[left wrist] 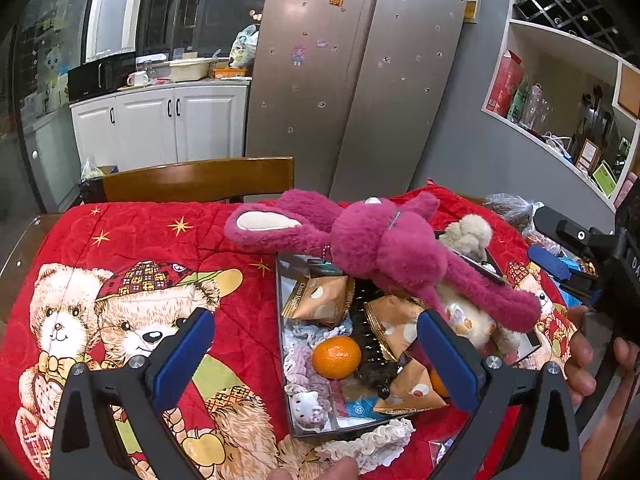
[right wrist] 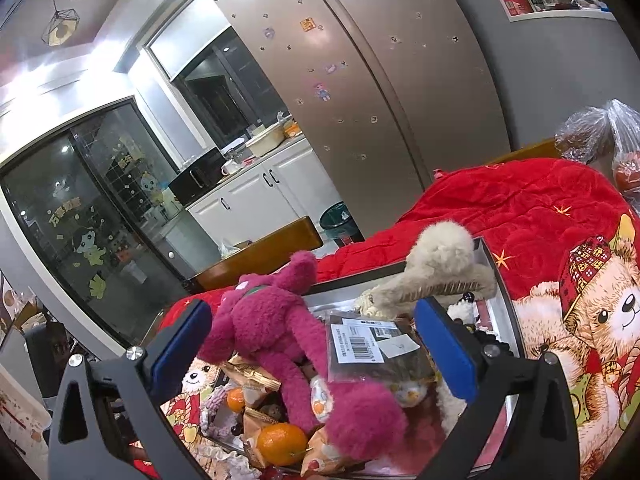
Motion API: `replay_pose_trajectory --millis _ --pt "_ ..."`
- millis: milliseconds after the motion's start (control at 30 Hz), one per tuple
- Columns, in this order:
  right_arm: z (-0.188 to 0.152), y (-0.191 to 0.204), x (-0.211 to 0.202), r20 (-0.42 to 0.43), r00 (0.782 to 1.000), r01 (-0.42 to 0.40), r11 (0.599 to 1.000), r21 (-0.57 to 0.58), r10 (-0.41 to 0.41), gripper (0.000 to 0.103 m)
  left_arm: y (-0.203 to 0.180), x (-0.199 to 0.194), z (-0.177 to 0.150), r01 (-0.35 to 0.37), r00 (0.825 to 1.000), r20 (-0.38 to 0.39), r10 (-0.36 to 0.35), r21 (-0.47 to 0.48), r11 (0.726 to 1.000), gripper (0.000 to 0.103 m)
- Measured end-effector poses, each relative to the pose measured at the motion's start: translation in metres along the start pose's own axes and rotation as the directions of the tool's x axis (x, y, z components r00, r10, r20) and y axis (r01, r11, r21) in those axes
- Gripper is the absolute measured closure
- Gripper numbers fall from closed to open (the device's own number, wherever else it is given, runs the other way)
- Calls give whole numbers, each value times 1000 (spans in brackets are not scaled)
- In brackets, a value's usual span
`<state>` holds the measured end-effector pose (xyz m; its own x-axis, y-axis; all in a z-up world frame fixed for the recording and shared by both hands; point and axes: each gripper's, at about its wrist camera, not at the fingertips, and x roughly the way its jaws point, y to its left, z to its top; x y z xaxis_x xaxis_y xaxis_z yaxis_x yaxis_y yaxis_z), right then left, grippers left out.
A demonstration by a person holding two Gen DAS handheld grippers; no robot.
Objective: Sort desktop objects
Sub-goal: 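Lower the bracelet and bag into the tray box and open both tools, then move the left tool to another white bracelet while the right tool approaches the round badge bag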
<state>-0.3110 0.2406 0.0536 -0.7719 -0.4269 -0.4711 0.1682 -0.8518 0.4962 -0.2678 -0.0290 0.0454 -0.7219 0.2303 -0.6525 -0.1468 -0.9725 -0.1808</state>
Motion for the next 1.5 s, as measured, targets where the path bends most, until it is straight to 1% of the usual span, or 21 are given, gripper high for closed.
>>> replay_pose_trajectory --millis 133,300,367,433,500,600,633,700,800,900,933,1033,1133,1200,1300,1333,1400,1433,1467,1500 --pt "3 16 -20 28 999 -16 999 -47 17 0 -7 -9 0 -2 1000 11 2 34 999 0" --pt "3 39 -59 87 996 -22 997 -77 29 0 -16 -40 -4 -18 999 44 15 66 998 0" --pt "-1 49 -75 93 995 -22 996 -91 31 0 -17 -53 -8 -48 998 53 43 86 995 0" --pt "-9 58 -91 102 995 -3 993 -116 15 0 -16 -64 -15 -76 996 62 70 98 992 0" --pt "-18 62 -99 100 995 16 991 -132 -3 0 -11 -68 -28 -74 997 38 71 89 993 0" --pt "-45 66 -108 82 996 41 986 -161 -28 0 -2 -65 -57 -66 998 -17 68 77 995 0" --pt "-60 64 -110 72 996 60 983 -174 -48 0 -2 -63 -69 -67 997 -31 70 84 994 0" --pt "-82 59 -107 43 996 87 980 -181 -80 0 -3 -54 -89 -54 996 -69 62 106 993 0" --pt "-104 49 -93 -50 995 77 984 -163 -87 0 -10 -40 -102 -10 994 -109 23 115 993 0" --pt "-126 38 -87 -65 993 89 985 -148 -100 0 -22 -36 -104 11 996 -87 0 125 992 0" --pt "-133 34 -83 -90 989 104 982 -155 -119 0 -25 -33 -103 14 996 -85 -3 129 992 0" --pt "-145 21 -76 -123 979 145 977 -153 -164 0 -34 -18 -97 -2 995 -102 15 129 992 0" --pt "-155 8 -67 -179 969 145 980 -133 -168 1 -37 -2 -95 -22 991 -130 40 136 990 0" --pt "-159 4 -63 -189 965 156 978 -137 -180 2 -35 5 -93 -42 990 -131 58 126 991 0" --pt "-165 3 -56 -209 958 165 973 -161 -197 5 -27 8 -91 -43 991 -125 56 102 994 0" --pt "-167 4 -53 -216 955 168 971 -171 -204 6 -24 9 -91 -52 990 -123 65 103 993 0" --pt "-173 4 -46 -234 950 168 969 -179 -207 6 -20 13 -92 -95 987 -115 109 120 988 0" --pt "-177 3 -41 -256 945 163 972 -168 -202 6 -17 15 -94 -118 985 -111 133 131 984 0" --pt "-179 4 -37 -269 939 173 971 -165 -214 6 -15 18 -95 -129 983 -115 145 137 982 0" --pt "-178 7 -37 -256 941 180 968 -176 -222 6 -10 23 -96 -132 980 -129 150 134 982 0"
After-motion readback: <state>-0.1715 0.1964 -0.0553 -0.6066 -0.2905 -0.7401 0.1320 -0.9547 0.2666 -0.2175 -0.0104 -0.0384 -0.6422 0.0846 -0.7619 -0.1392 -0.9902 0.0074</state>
